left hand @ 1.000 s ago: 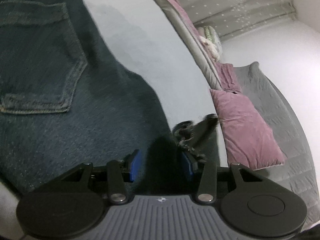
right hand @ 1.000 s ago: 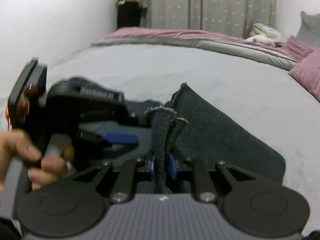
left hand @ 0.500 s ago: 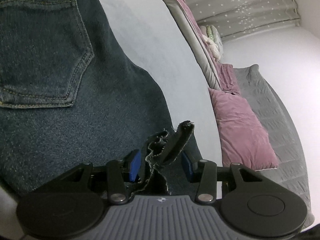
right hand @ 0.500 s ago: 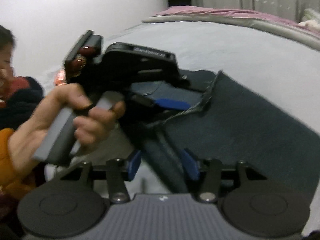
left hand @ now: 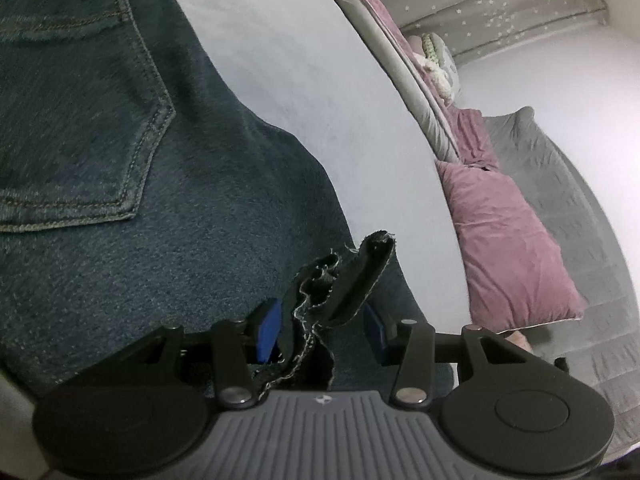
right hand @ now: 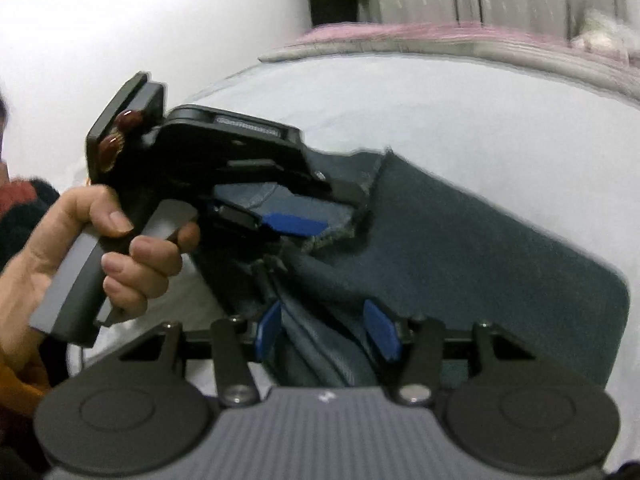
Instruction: Fold clothes
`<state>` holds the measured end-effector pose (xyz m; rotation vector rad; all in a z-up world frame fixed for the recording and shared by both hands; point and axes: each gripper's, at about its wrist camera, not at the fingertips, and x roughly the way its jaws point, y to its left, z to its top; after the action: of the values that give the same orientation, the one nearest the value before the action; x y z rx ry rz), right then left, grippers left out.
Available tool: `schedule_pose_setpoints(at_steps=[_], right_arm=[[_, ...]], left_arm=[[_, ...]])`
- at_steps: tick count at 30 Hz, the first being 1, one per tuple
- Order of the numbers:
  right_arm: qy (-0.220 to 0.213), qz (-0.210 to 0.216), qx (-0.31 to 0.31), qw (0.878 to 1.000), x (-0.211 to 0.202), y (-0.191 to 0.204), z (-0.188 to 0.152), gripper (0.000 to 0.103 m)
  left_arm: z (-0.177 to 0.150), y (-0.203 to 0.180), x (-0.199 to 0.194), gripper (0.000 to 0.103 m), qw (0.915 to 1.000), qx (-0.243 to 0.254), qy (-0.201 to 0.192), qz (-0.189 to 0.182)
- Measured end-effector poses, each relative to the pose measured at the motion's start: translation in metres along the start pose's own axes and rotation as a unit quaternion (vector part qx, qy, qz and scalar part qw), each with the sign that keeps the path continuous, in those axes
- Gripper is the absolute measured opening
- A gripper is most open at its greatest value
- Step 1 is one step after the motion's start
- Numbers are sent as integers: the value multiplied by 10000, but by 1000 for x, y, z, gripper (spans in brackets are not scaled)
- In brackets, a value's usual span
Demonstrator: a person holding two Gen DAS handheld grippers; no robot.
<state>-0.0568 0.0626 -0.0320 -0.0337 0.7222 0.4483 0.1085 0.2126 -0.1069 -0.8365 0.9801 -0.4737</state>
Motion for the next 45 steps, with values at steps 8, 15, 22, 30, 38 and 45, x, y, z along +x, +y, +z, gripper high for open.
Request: schedule_pose_setpoints(at_steps=[8,15,22,30,38,45], right_arm=[[-182,-215,-438,9986,-3,12,2,47],[166,-111,-277,9994,24,5,2,47],[129,-86,-296,9994,41,10,-1,54],[-271,-308,-528,9978,44,16,2,14],[-751,-149,-211,9968,13,16,13,14],[-890,-121,-179,9958,5,18,13,14]], left_arm=[[-6,-9,-10,46,9997,155,158,76],[-11,-15,-23,46,9976,412,538,128],[-13,-7,-30,46,9977,191,634,-130],[-10,-11,-38,54,9993,322,201,-40],[-3,-13,-27,65,9992,187,248,-248],[-9,-18,-19,14,9994,281,-55,-217]])
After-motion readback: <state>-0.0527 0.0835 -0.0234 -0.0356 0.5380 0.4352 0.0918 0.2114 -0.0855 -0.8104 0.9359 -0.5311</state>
